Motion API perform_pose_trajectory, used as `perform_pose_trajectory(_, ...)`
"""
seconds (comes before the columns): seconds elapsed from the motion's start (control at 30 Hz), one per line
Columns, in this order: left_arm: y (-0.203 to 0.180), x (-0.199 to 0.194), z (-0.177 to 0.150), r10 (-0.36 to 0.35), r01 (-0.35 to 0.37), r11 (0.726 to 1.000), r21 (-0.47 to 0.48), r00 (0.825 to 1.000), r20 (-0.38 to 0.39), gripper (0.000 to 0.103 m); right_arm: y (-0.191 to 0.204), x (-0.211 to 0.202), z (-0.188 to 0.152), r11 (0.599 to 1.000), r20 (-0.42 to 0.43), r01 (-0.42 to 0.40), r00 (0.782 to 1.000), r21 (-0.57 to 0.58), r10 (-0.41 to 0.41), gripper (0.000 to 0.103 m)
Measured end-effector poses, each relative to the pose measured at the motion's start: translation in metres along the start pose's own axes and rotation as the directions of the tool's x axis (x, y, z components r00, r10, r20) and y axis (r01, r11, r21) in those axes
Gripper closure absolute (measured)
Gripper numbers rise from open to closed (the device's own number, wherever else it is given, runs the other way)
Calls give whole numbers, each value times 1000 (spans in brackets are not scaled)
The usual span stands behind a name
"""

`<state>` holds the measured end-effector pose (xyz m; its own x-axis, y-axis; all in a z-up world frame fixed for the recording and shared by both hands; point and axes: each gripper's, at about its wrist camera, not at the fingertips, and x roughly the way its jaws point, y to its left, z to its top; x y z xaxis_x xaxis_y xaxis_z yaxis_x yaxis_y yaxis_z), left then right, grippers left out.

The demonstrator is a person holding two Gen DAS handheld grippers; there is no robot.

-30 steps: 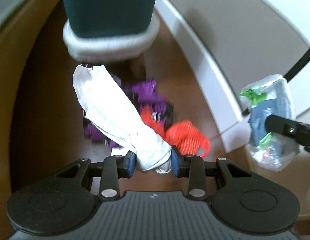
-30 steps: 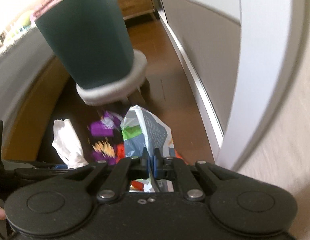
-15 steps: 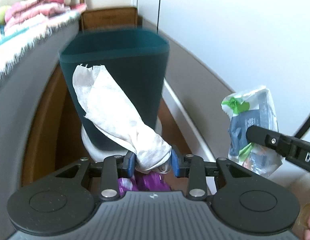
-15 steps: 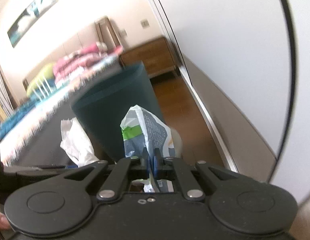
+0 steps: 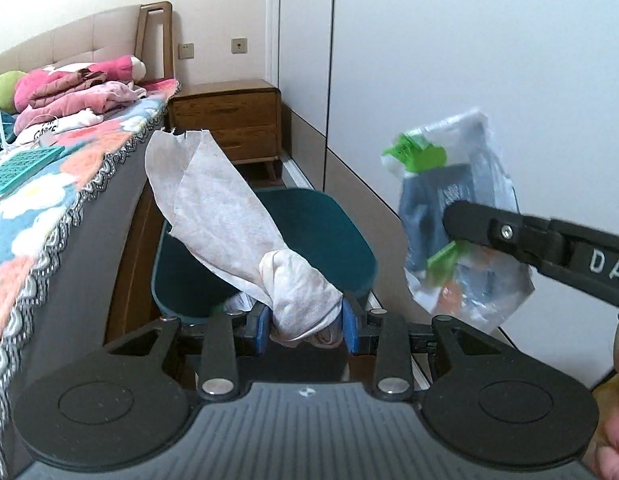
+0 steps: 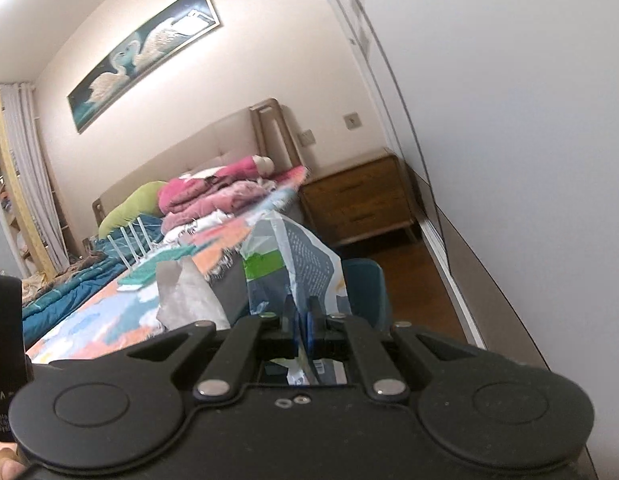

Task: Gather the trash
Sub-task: 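Carry cloth and packet into the green wastebasket and open both tools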

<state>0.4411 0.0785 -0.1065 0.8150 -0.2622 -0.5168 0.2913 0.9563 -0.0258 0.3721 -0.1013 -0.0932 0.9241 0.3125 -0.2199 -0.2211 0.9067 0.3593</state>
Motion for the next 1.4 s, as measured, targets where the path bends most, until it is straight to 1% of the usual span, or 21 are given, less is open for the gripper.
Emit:
perform_pose_trajectory(0.1, 15, 16, 13, 5, -5, 1000, -18, 1000, -4, 69, 7, 20, 13, 1000, -3, 5, 1000, -3, -5, 100)
perform_pose_trajectory(0.17, 26, 29, 20, 11, -11, 999, -31, 1000, -10, 69, 10, 33, 15, 1000, -14, 12, 1000, -13, -12, 100)
perform_pose_trajectory(0.33, 45, 58, 25, 9, -12, 997, -76, 999, -46, 69, 11, 60, 5, 998, -62, 61, 996, -35, -63, 100)
perform_pose_trajectory(0.4, 48, 68, 24, 5, -10, 997, -72, 998, -66, 69, 9, 72, -2, 996, -85, 78, 993, -35, -81, 100)
perform_pose_trajectory(0.47, 50, 79, 24, 14, -19, 998, -63, 997, -79, 69, 4, 80, -6, 996, -104, 90, 990, -11, -91, 100)
perform_pose_trajectory(0.6, 51, 98, 20, 7, -12, 999, -46, 994, -111, 69, -8, 97, -18, 992, -139, 120, 983, 27, -115, 100)
perform_pose_trajectory(0.73, 50, 116, 11, 3, -8, 1000, -29, 987, -158, 69, -14, 106, -25, 991, -143, 128, 982, 39, -121, 97)
perform_pose_trajectory(0.8, 50, 123, 6, 18, -21, 1000, -16, 984, -176, 69, -13, 110, -26, 988, -156, 152, 977, 22, -147, 96)
perform_pose_trajectory(0.87, 52, 130, 3, 14, -17, 1000, -15, 980, -197, 69, -11, 118, -26, 988, -178, 156, 972, 6, -153, 91)
perform_pose_trajectory(0.97, 54, 134, 0, 12, -18, 1000, -26, 978, -210, 69, -10, 121, -28, 979, -187, 204, 961, -7, -202, 79)
perform_pose_trajectory(1.07, 56, 135, 0, 6, -14, 999, -37, 977, -214, 68, -9, 117, -28, 980, -182, 201, 963, -16, -200, 73)
perform_pose_trajectory(1.1, 56, 134, 0, 4, -12, 999, -36, 977, -215, 68, -8, 116, -28, 979, -180, 204, 962, -28, -206, 64)
perform_pose_trajectory(1.13, 57, 136, 2, 3, -12, 999, -40, 976, -219, 68, -7, 116, -27, 977, -180, 209, 960, -38, -213, 59)
perform_pose_trajectory(1.17, 57, 136, 2, 2, -12, 999, -42, 975, -221, 68, -6, 112, -26, 977, -175, 207, 962, -45, -211, 56)
perform_pose_trajectory(1.2, 56, 133, 2, 1, -11, 999, -45, 976, -219, 67, -5, 111, -25, 978, -170, 204, 963, -47, -209, 56)
perform_pose_trajectory(1.23, 56, 132, 3, -2, -9, 999, -49, 976, -218, 65, -4, 107, -25, 978, -168, 200, 964, -49, -206, 55)
perform_pose_trajectory(1.3, 53, 128, 3, -7, -3, 999, -48, 977, -215, 59, -3, 100, -24, 979, -162, 196, 966, -48, -201, 52)
perform_pose_trajectory(1.33, 51, 125, 3, -4, -6, 999, -45, 977, -212, 57, -3, 98, -22, 980, -160, 192, 967, -48, -197, 52)
perform_pose_trajectory(1.37, 50, 123, 4, 0, -10, 999, -45, 978, -208, 53, -3, 94, -22, 981, -159, 188, 968, -50, -194, 52)
perform_pose_trajectory(1.4, 49, 120, 4, 2, -12, 999, -50, 979, -204, 45, -2, 90, -21, 981, -156, 186, 969, -51, -192, 51)
